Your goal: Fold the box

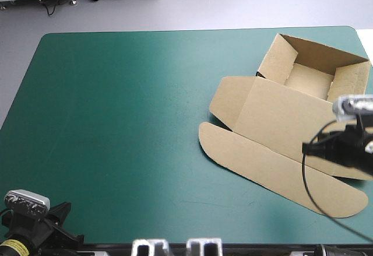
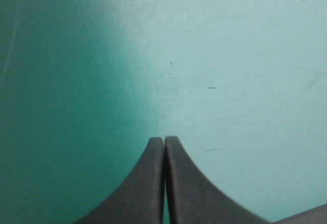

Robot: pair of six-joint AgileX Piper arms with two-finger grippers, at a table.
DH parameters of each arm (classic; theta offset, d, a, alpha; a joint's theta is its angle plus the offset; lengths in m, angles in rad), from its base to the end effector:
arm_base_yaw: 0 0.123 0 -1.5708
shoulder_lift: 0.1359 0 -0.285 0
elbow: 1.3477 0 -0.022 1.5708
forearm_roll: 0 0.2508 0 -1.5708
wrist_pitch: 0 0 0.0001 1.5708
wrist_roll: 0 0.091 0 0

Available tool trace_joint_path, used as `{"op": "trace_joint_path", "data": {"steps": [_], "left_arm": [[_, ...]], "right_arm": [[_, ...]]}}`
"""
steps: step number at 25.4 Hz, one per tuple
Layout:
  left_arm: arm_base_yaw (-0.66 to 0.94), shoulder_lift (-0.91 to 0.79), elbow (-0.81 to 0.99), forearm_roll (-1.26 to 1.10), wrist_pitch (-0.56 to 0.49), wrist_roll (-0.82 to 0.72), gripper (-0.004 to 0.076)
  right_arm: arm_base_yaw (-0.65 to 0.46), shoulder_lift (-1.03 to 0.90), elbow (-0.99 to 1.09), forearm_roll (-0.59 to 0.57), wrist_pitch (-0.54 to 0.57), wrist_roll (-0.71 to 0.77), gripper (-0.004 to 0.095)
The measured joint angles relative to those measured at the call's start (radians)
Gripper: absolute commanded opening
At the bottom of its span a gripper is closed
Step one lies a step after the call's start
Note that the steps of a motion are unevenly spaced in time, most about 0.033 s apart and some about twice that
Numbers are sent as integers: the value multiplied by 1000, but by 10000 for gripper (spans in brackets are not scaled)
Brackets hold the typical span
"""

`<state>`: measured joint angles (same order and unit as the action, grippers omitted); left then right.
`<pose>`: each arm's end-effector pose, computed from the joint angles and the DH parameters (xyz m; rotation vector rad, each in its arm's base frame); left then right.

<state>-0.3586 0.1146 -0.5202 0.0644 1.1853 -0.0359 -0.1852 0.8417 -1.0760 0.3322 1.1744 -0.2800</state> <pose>0.0060 0.0036 0.2737 0.3595 2.2356 -0.1295 0.1328 0.0030 0.3952 -0.0962 2.3613 0.2071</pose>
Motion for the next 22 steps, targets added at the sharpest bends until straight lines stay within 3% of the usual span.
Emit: {"op": "trace_joint_path", "data": {"steps": [4, 8, 22], "left_arm": [[0, 0, 0, -5, -14, 36, -10], [0, 0, 0, -8, -15, 52, -10], [0, 0, 0, -10, 13, 52, -10]], "right_arm": [[5, -371, 326, -142, -40, 79, -17], [5, -566, 487, -189, -32, 160, -19], [5, -588, 558, -193, -33, 176, -19]]}}
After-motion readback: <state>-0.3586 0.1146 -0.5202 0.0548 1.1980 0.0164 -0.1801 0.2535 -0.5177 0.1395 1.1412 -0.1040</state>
